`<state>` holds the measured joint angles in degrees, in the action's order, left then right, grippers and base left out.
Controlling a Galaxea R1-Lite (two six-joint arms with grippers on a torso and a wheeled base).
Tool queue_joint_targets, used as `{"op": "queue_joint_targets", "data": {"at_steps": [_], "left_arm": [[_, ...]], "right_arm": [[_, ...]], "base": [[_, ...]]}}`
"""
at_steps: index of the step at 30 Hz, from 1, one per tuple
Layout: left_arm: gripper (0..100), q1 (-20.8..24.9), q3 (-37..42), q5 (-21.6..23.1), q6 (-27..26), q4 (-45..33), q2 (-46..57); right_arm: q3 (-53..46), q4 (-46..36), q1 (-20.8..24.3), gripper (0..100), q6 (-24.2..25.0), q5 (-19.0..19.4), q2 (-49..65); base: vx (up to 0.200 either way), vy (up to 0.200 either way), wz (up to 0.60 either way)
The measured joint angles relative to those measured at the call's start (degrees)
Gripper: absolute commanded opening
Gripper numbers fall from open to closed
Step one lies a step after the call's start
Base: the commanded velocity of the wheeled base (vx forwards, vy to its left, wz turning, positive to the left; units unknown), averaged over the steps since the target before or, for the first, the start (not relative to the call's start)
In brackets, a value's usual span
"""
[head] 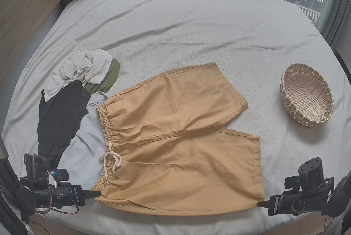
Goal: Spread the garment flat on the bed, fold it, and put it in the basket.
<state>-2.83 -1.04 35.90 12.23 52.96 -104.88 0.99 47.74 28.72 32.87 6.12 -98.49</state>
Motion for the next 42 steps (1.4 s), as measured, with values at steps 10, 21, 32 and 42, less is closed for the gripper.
{"op": "queue_joint_targets", "data": {"at_steps": [10, 21, 32, 42], "left_arm": [[0, -0.98, 0.05, 0.28, -6.84, -16.14, 7.13], [0, -1.02, -0.87, 3.18, -5.77, -11.69, 10.5], [0, 0.51, -6.23, 2.44, 9.69, 5.91, 10.78], [0, 2.45, -12.28, -3.74, 18.64, 14.84, 9.01]], "right_arm": [[0.02, -6.22, 1.87, 0, -0.44, -0.05, 4.56], [2.34, 0.24, -0.2, 0, -0.68, 0.2, 6.97], [17.86, 3.22, -3.51, 0, 0.6, 0.26, 8.39], [30.95, 3.5, -6.53, 0, 1.15, 0.45, 5.83]], "base": [[0.0, 0.0, 0.0], [0.0, 0.0, 0.0], [0.0, 0.0, 0.0], [0.0, 0.0, 0.0]]}}
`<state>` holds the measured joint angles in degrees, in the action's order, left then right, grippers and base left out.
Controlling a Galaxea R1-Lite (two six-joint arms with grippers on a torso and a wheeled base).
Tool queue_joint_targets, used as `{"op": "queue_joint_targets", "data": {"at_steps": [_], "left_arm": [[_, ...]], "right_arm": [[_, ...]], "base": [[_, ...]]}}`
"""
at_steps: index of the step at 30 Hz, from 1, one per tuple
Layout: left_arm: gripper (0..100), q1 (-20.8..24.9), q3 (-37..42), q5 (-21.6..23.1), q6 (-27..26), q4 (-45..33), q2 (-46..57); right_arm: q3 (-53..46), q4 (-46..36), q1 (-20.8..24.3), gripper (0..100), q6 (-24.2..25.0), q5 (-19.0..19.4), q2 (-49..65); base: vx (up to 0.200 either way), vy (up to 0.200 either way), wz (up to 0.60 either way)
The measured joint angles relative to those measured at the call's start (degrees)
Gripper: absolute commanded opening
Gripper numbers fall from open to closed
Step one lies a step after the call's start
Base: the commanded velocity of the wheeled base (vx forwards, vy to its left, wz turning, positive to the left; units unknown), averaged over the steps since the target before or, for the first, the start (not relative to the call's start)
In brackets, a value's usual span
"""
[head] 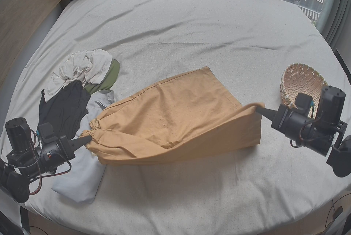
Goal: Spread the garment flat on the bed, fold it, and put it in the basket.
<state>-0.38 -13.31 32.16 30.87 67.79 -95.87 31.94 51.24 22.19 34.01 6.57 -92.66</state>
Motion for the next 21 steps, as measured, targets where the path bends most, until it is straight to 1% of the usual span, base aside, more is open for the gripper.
{"op": "queue_joint_targets", "data": {"at_steps": [5, 8, 17, 21], "left_arm": [[0, 0.16, -1.49, -1.8, 3.38, 2.41, -1.12], [0, 0.07, -2.26, -3.23, 4.79, 3.29, -1.76], [0, -0.39, -2.94, -4.55, 5.29, 3.4, -2.73], [0, -0.46, -3.0, -6.19, 5.32, 3.43, -3.25]], "right_arm": [[5.51, 0.05, -0.98, 0, 0.0, 0.57, -2.24], [9.4, 0.05, -1.61, 0, 0.01, 1.74, -4.13], [17.92, -0.02, -2.23, 0, -0.21, 2.45, -10.2], [20.21, 0.02, -2.27, 0, -0.29, 2.95, -12.69]], "base": [[0.0, 0.0, 0.0], [0.0, 0.0, 0.0], [0.0, 0.0, 0.0], [0.0, 0.0, 0.0]]}}
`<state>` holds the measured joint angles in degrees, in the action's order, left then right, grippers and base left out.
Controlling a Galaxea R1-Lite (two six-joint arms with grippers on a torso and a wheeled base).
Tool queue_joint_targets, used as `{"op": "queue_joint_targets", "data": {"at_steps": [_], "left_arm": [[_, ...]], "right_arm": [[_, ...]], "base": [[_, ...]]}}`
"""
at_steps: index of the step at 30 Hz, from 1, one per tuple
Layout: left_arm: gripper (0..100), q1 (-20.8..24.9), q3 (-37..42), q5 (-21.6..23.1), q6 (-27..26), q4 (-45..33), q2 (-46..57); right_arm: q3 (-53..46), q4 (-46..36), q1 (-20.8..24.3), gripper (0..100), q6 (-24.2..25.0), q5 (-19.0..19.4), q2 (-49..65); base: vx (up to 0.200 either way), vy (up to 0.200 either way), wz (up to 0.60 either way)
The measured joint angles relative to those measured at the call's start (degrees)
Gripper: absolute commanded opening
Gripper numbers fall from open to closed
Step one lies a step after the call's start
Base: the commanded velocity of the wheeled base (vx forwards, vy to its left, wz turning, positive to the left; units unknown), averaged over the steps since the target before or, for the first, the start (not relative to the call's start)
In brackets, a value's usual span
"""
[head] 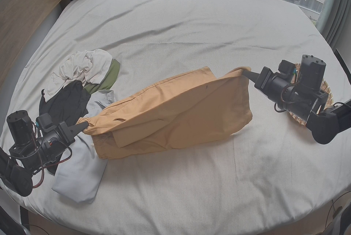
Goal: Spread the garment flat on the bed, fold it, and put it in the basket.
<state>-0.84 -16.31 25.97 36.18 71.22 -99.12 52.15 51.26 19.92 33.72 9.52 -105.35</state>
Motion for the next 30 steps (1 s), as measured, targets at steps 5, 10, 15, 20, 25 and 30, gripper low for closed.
{"op": "queue_joint_targets", "data": {"at_steps": [5, 10, 15, 20, 25, 30], "left_arm": [[0, -0.09, -0.83, -1.48, 0.18, 0.11, -0.83], [0, -0.43, -1.79, -1.69, 1.43, 0.06, -1.29], [0, -0.61, -2.9, -1.74, 2.02, -0.17, -1.73], [0, -0.63, -3.17, -1.8, 2.05, -0.28, -2.26], [0, -0.63, -2.97, -1.74, 2.13, -0.17, -3.05], [0, -0.56, -3.01, -1.74, 2.13, 0.09, -4.46]], "right_arm": [[3.17, 0.09, 0.0, 0, -0.11, 0.55, -2.84], [6.86, 0.06, 0.0, 0, -0.22, 1.29, -5.21], [9.59, -0.06, 0.04, 0, -0.26, 1.43, -7.63], [11.18, -0.09, 0.09, 0, -0.3, 1.43, -9.59], [11.79, -0.06, 0.2, 0, -0.35, 1.43, -10.85], [11.9, -0.11, 0.22, 0, -0.74, 1.45, -11.29]], "base": [[0.0, 0.0, 0.0], [0.0, 0.0, 0.0], [0.0, 0.0, 0.0], [0.0, 0.0, 0.0], [0.0, 0.0, 0.0], [0.0, 0.0, 0.0]]}}
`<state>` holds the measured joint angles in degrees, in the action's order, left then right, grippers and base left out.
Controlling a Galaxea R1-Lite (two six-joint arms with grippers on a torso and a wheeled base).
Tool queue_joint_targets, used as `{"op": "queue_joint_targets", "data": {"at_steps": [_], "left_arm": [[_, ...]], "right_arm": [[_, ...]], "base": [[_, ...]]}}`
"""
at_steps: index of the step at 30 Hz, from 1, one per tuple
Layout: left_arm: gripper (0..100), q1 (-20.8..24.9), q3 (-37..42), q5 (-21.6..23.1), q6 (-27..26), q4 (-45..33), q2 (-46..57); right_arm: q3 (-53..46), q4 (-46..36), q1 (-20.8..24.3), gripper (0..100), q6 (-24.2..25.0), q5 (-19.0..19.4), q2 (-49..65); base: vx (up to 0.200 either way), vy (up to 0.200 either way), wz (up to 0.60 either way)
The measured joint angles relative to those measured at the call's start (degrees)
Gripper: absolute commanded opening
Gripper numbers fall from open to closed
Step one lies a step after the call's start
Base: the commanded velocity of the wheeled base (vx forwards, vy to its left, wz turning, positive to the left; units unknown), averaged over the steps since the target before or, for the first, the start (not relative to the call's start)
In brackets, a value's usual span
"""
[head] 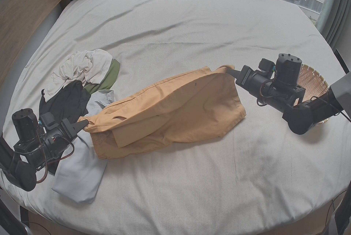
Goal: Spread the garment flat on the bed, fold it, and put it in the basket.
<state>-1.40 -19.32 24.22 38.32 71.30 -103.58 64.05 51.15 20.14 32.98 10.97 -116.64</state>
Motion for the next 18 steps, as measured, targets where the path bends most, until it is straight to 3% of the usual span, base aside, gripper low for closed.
{"op": "queue_joint_targets", "data": {"at_steps": [11, 12, 15, 16, 18], "left_arm": [[0, -0.27, -0.52, -0.06, 0.57, 0.09, -1.68], [100, -0.3, -0.55, -0.06, 0.57, 0.07, -1.71], [100, -0.44, -0.79, -0.13, 0.57, 0.07, -1.84], [100, -0.49, -0.93, -0.15, 0.57, 0.05, -1.88], [100, -0.6, -1.37, -0.17, 0.77, -0.09, -1.95]], "right_arm": [[1.72, 0.09, -0.18, 0, -1.52, 0.0, -1.57], [2.16, 0.11, -0.2, 0, -1.5, 0.02, -1.83], [3.18, 0.2, -0.2, 0, -1.56, 0.0, -2.52], [3.47, 0.22, -0.22, 100, -1.58, 0.0, -2.74], [4.02, 0.38, -0.22, 100, -1.58, -0.06, -3.15]], "base": [[0.0, 0.0, 0.0], [0.0, 0.0, 0.0], [0.0, 0.0, 0.0], [0.0, 0.0, 0.0], [0.0, 0.0, 0.0]]}}
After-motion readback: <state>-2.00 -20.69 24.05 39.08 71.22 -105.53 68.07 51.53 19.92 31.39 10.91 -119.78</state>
